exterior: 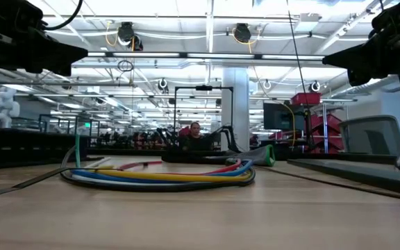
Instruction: Ziptie cables
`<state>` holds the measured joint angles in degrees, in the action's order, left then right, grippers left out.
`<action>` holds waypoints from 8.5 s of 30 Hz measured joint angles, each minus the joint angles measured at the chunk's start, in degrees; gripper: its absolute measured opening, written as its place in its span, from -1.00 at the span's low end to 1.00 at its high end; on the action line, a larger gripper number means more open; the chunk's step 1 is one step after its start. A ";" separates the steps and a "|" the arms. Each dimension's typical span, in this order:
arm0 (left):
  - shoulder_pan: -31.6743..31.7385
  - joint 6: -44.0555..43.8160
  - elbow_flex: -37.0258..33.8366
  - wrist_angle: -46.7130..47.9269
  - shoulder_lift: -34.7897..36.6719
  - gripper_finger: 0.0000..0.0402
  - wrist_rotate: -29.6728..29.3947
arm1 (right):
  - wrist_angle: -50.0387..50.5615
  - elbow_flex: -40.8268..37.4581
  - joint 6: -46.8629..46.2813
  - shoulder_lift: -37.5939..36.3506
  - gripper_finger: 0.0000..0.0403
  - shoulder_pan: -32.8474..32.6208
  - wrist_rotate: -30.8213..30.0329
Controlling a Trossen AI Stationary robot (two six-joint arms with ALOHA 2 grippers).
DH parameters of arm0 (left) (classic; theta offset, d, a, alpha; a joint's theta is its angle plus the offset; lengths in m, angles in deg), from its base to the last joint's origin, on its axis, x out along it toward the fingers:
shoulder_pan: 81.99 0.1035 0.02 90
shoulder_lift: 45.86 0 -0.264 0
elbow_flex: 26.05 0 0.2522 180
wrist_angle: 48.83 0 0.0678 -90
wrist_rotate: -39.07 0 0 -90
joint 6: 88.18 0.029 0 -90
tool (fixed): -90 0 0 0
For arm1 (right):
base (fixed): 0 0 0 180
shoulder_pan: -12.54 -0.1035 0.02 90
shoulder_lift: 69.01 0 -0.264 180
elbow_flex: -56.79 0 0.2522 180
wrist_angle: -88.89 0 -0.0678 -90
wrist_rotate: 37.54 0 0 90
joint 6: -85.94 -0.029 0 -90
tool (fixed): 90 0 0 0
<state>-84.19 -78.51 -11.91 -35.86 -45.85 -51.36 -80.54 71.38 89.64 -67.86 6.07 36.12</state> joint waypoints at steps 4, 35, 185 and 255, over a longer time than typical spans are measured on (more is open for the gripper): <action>-0.02 0.00 0.01 -0.01 0.00 -1.00 0.00 | 0.00 0.00 0.01 0.01 -1.00 -0.02 0.01; -0.02 -10.87 0.00 -1.71 0.00 -1.00 3.50 | 0.01 0.00 0.01 0.00 -1.00 0.00 -0.01; -17.02 -46.89 34.48 35.66 -44.79 -0.19 -22.48 | 31.96 82.32 -32.47 107.39 -0.28 2.82 12.22; -17.07 -42.29 34.46 34.27 -43.15 -0.19 -10.53 | 41.22 111.98 -79.95 137.49 -0.33 3.24 10.65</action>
<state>-101.26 -120.81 22.54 -1.59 -89.00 -61.89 -39.32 183.36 9.70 69.64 9.31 46.77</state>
